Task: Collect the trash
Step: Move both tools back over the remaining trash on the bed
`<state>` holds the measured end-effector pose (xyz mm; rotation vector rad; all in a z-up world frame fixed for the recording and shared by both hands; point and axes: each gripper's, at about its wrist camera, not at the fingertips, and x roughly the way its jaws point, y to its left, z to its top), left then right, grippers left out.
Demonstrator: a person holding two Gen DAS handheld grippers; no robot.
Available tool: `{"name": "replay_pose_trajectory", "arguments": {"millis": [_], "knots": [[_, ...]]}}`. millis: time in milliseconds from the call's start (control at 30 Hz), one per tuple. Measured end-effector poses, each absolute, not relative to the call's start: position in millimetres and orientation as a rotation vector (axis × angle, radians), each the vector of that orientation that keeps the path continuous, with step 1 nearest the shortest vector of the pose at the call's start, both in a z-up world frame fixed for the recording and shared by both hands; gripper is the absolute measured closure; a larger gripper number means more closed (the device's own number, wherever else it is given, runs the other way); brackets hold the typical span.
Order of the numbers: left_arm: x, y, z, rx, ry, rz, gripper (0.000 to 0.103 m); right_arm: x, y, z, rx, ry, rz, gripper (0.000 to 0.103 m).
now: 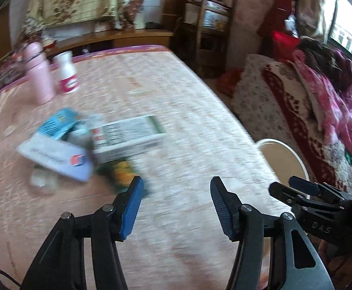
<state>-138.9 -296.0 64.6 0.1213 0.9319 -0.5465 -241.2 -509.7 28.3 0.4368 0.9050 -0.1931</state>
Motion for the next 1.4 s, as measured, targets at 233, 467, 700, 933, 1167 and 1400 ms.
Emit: {"name": "replay_pose_trajectory", "arguments": {"millis": [233, 467, 700, 933, 1167, 1400], "knots": [[-88.3, -214.3, 64.0, 0.084, 0.928, -0.373, 0.044, -211.2, -455.9, 30.6, 0.377, 0.927, -0.088, 0.035], [1.2, -177.3, 64.2, 0.059, 0.932, -0.237, 0.043, -180.5, -420.8, 34.7, 0.358, 0.935, -0.013, 0.036], [25.3, -162.9, 26.0, 0.116, 1.083, -0.253, 0.043, -156.5, -399.0, 35.8, 0.333, 0.947, 0.034, 0.036], [-58.9, -136.6, 29.5, 0.131, 1.102, -0.377, 0.043, -147.0, -394.7, 31.4, 0.341, 0.952, 0.062, 0.035], [-93.5, -141.6, 44.3, 0.093, 1.056, -0.447, 0.037, -150.6, -394.2, 38.8, 0.353, 0.929, 0.087, 0.035], [-79.6, -177.2, 24.1, 0.196, 1.055, -0.458, 0.03, -156.8, -401.2, 44.9, 0.352, 0.92, 0.075, 0.035]]}}
